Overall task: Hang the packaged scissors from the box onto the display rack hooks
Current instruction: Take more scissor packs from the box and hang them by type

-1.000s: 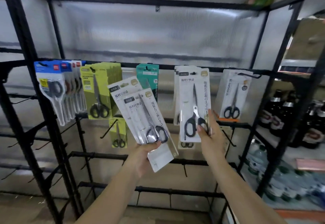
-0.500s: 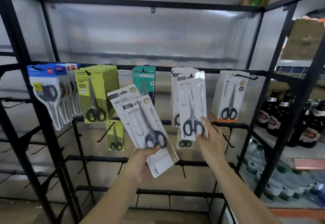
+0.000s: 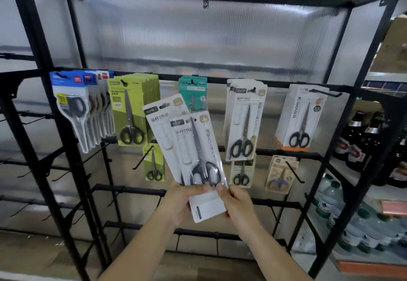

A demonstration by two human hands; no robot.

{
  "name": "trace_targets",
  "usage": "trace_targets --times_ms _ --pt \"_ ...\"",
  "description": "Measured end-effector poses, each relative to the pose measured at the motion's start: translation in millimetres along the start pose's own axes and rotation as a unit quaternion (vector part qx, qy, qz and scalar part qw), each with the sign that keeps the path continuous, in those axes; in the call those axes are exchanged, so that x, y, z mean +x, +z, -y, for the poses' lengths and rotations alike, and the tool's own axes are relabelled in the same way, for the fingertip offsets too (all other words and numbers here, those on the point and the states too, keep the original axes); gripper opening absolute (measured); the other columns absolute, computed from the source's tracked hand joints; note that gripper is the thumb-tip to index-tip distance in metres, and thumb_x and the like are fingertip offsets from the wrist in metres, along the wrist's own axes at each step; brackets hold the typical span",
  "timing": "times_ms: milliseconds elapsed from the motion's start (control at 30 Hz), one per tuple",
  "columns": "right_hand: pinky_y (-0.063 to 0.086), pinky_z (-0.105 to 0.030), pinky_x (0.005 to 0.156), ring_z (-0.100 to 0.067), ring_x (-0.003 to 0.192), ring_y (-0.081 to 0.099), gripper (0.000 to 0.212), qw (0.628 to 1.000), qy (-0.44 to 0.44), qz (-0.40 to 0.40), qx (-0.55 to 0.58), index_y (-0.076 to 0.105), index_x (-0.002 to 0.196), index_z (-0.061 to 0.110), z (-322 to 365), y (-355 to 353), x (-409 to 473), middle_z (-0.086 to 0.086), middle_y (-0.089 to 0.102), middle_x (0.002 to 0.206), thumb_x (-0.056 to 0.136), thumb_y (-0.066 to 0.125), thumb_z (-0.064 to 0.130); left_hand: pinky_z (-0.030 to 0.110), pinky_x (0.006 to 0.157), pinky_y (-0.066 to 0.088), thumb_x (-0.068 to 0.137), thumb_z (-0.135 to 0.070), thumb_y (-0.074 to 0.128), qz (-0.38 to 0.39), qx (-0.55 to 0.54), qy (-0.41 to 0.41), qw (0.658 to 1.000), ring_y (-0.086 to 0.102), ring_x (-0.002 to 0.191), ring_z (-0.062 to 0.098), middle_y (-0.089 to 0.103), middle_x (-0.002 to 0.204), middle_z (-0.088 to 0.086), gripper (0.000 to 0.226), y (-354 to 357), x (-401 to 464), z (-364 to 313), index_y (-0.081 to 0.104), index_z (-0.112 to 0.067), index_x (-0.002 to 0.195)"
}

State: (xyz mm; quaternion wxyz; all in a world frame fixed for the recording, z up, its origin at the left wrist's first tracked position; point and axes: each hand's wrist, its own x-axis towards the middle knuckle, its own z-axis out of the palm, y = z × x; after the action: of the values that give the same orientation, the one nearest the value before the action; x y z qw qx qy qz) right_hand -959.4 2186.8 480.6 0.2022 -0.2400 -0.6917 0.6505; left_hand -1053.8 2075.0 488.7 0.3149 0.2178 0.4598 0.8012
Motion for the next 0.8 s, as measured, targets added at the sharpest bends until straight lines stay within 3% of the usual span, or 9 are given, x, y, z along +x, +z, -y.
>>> trace_targets --times_ms 67,167,233,300,367,667,800 --pt "0.033 -0.019 0.044 -0.010 0.053 0.046 0.027 1.000 0.007 0.005 0.022 0.059 0.078 0.008 -2 4 -1 -0.003 0.053 0.064 0.091 0.057 0.032 0.039 0.073 0.058 0.052 -0.006 0.083 -0.005 -0.019 0.007 1.000 0.069 0.087 0.027 0.072 0.099 0.011 0.059 -2 -1 1 0.066 -0.008 0.108" --pt "0.035 -0.018 0.045 -0.010 0.056 0.049 0.026 0.999 0.023 -0.002 0.047 0.063 0.077 0.009 -5 9 -3 0.000 0.058 0.063 0.090 0.058 0.031 0.040 0.076 0.058 0.039 -0.036 0.095 -0.033 -0.044 0.015 0.998 0.069 0.095 0.027 0.071 0.108 0.011 0.086 -2 -4 2 0.063 -0.012 0.115" --pt "0.037 -0.017 0.044 -0.010 0.055 0.052 0.025 0.996 0.045 -0.013 0.081 0.063 0.073 0.010 -5 12 -5 -0.002 0.062 0.064 0.087 0.062 0.030 0.037 0.072 0.058 0.046 -0.043 0.092 -0.049 -0.061 0.022 0.997 0.069 0.096 0.026 0.071 0.110 0.010 0.083 -3 -5 3 0.062 -0.015 0.118" --pt "0.032 -0.018 0.038 -0.011 0.046 0.048 0.027 0.989 0.088 -0.022 0.121 0.061 0.074 0.005 -4 13 -5 -0.004 0.060 0.061 0.082 0.068 0.031 0.033 0.068 0.058 0.067 -0.032 0.079 -0.062 -0.082 0.030 0.994 0.070 0.094 0.023 0.072 0.108 0.008 0.057 -7 -4 4 0.061 -0.015 0.118" --pt "0.025 -0.019 0.034 -0.011 0.040 0.042 0.030 0.982 0.128 -0.014 0.137 0.061 0.077 0.002 -2 12 -6 -0.007 0.058 0.061 0.081 0.070 0.031 0.032 0.068 0.058 0.073 -0.021 0.070 -0.062 -0.081 0.034 0.994 0.070 0.095 0.023 0.071 0.109 0.007 0.045 -11 -3 4 0.063 -0.016 0.117" --pt "0.035 -0.021 0.038 -0.011 0.041 0.043 0.012 0.975 0.085 -0.006 0.207 0.062 0.074 -0.004 -6 22 -4 -0.007 0.051 0.054 0.085 0.060 0.000 0.038 0.069 0.058 0.064 -0.004 0.072 -0.044 -0.056 0.017 0.997 0.068 0.089 0.028 0.070 0.099 0.012 0.040 -17 -5 -4 0.069 -0.008 0.104" --pt "0.038 -0.020 0.038 -0.010 0.041 0.047 0.015 0.967 0.077 0.003 0.242 0.063 0.072 -0.003 -10 24 -3 -0.006 0.052 0.051 0.085 0.057 -0.008 0.045 0.082 0.056 0.066 0.003 0.066 -0.037 -0.044 0.002 0.998 0.063 0.094 0.033 0.063 0.104 0.020 0.043 -17 -11 -10 0.064 -0.001 0.109"
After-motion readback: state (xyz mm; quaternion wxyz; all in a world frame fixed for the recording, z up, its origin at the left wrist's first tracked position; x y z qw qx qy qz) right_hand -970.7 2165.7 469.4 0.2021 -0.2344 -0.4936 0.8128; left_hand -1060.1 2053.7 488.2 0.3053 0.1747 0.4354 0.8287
